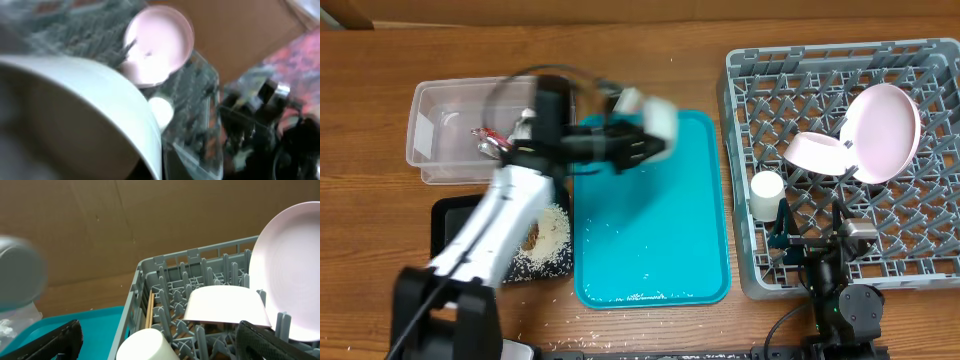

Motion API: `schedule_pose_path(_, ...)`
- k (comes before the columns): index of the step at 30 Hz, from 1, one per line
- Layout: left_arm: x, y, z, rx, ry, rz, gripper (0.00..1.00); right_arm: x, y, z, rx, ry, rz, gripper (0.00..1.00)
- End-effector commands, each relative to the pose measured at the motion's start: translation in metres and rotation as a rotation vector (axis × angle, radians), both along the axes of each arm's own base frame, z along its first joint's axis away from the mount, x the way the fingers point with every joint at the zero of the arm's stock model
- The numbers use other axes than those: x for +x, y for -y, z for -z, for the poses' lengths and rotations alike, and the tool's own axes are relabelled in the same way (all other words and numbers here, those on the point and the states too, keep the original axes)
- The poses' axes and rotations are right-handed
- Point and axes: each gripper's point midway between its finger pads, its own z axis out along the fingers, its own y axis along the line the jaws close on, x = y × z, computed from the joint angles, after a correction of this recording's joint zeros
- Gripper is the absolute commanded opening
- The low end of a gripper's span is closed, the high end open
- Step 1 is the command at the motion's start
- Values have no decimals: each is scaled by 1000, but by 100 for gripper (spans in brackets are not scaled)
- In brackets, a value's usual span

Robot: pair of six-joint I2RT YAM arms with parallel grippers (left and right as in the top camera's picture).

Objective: Sort waste into correct bins and load items into the dishwasher
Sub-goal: 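Carry the emptied bowl to the rack and set it down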

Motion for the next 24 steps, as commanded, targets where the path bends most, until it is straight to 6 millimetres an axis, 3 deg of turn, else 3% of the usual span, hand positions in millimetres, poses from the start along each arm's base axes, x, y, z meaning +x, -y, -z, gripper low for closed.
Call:
schedule_pose_path(1,7,53,-1,-85,-301,-131,4,0,2,1,-3,5,9,100)
schedule_pose_path(3,11,82,-5,-154,-296,-129,4,0,2,1,-3,5,9,100)
schedule_pose_path(7,18,127,6,-253,-324,-86,4,0,2,1,-3,5,9,100)
schedule_pose_path(12,28,166,7,-341,-321,22,4,0,2,1,-3,5,9,100)
schedule_pose_path(18,49,192,6,-364,-301,52,5,0,2,1,-3,5,9,100)
schedule_pose_path(24,70,199,22,-371,-305,-11,9,0,2,1,-3,5,9,100)
